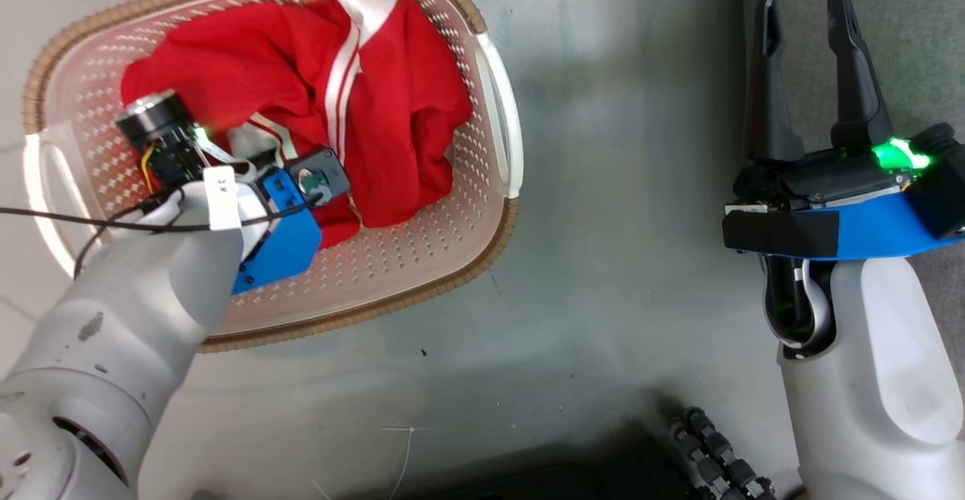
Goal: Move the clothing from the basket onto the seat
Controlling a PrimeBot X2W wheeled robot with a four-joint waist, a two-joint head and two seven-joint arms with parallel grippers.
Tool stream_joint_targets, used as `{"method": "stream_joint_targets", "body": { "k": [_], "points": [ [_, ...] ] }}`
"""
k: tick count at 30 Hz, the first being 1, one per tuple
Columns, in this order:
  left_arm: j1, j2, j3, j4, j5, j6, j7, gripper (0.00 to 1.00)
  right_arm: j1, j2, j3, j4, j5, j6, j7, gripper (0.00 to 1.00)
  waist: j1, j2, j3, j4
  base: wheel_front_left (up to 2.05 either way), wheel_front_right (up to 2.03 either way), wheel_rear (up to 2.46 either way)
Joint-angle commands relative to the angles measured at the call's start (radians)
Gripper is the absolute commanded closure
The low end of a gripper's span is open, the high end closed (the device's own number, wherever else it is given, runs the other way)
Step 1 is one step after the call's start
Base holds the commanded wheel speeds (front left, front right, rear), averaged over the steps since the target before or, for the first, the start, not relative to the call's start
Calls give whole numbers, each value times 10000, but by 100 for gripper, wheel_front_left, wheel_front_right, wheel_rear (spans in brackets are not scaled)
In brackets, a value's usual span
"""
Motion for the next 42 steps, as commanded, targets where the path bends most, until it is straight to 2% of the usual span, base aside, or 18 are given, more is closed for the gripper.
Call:
{"method": "stream_joint_targets", "body": {
  "k": [1,11,19,26,32,42],
  "points": [
    [134,-22,-37,21,-65,11,-60,100,-110,-26,18,31,-39,-5,-10,0,0,0,-108,47,0,0,0],
    [124,-674,30,-143,-537,11,-946,100,-48,-29,-154,190,-416,-5,-10,0,0,0,-745,603,0,0,0],
    [371,-955,176,-242,-914,32,-1779,100,111,-29,-191,397,-616,-3,-9,0,0,0,-1482,1012,0,0,0],
    [782,-1111,542,-659,-1412,223,-2179,100,356,-29,-277,625,-783,-5,-10,0,0,0,-2347,1295,0,0,0],
    [1202,-1179,993,-1622,-1875,441,-2243,100,692,-27,-355,819,-956,-3,-10,0,0,0,-3198,1605,0,0,0],
    [2441,-642,1989,-4337,-2369,936,-2251,100,1503,-27,-462,1198,-1117,-3,-10,0,0,0,-4934,2093,0,0,0]
  ]
}}
